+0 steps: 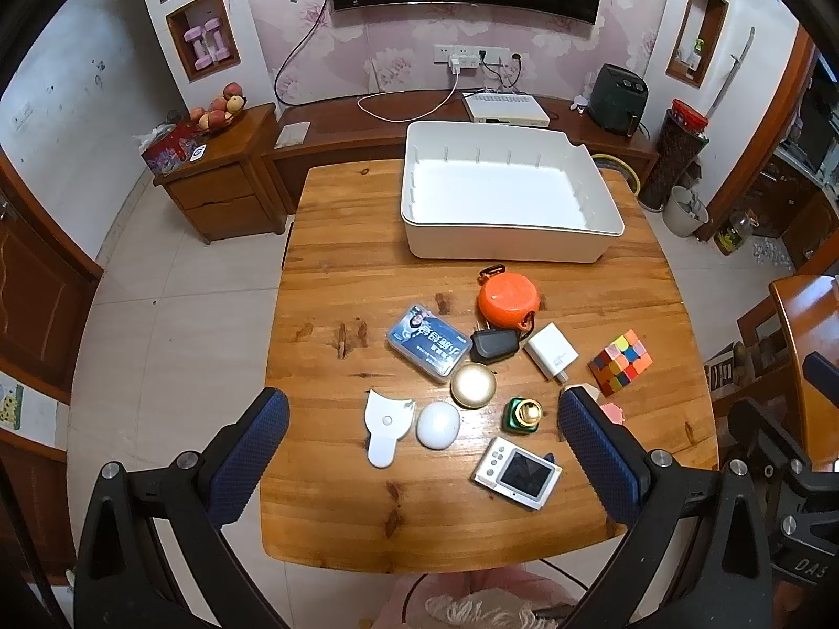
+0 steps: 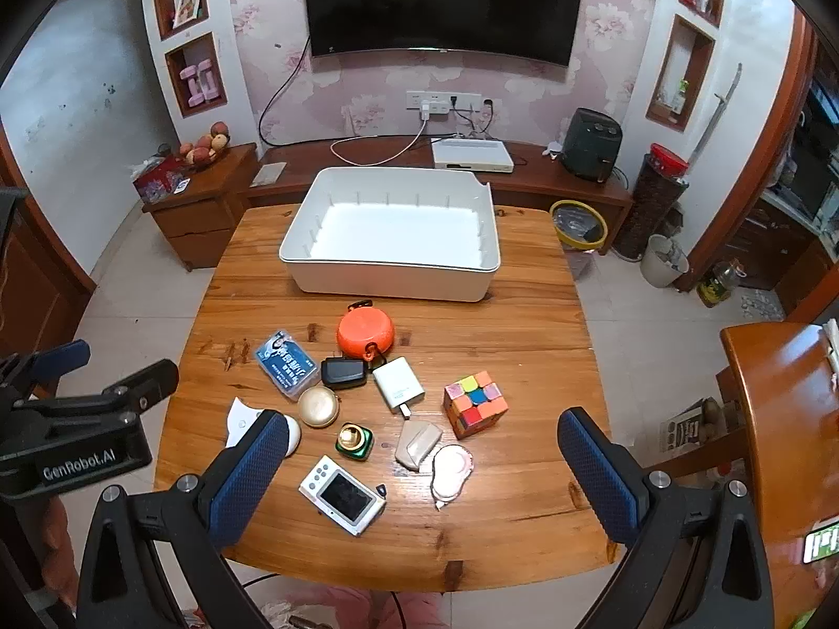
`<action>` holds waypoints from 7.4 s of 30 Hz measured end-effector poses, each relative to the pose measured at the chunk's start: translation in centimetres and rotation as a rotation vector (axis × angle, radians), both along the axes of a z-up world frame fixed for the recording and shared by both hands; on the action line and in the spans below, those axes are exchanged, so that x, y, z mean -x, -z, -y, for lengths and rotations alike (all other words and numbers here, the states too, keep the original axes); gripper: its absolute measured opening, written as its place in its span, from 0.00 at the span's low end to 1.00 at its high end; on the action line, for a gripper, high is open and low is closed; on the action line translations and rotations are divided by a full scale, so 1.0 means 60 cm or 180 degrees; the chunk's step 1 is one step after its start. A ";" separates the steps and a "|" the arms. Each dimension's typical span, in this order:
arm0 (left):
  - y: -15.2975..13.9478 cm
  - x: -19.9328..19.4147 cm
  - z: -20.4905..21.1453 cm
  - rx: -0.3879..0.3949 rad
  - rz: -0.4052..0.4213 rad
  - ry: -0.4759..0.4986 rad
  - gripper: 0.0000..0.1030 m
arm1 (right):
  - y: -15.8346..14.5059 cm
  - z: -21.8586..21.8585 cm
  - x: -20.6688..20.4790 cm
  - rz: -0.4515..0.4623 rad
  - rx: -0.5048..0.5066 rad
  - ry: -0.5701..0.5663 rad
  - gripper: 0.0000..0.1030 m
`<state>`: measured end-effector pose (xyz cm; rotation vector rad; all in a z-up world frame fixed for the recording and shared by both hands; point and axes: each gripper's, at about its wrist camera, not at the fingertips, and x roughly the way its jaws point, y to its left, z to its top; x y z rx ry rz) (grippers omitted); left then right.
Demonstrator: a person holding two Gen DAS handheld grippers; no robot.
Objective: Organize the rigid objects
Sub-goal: 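Grasp the white tape-measure gadget with the left gripper while the right gripper grasps the silver screen device, then lift both held items and carry them over the white bin, then lower both items into the white bin and open both grippers, then withdraw both grippers from the bin back toward the table items, then grasp the white round earbud case with the left gripper while the right gripper grasps the green jar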
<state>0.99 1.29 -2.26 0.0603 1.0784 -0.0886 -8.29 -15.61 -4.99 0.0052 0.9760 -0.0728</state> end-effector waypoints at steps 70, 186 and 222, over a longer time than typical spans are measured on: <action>0.438 -0.137 -0.086 -0.0176 -0.1148 0.0166 0.88 | 0.431 -0.154 -0.029 -0.0700 0.0278 -0.1909 0.64; 0.043 -0.098 -0.038 0.0302 0.0382 0.0421 0.88 | 0.027 0.005 -0.072 0.0412 -0.0147 0.0179 0.67; 0.387 -0.069 -0.052 0.0433 -0.1291 -0.0165 0.88 | 0.369 -0.117 -0.056 -0.0298 0.0426 -0.1851 0.67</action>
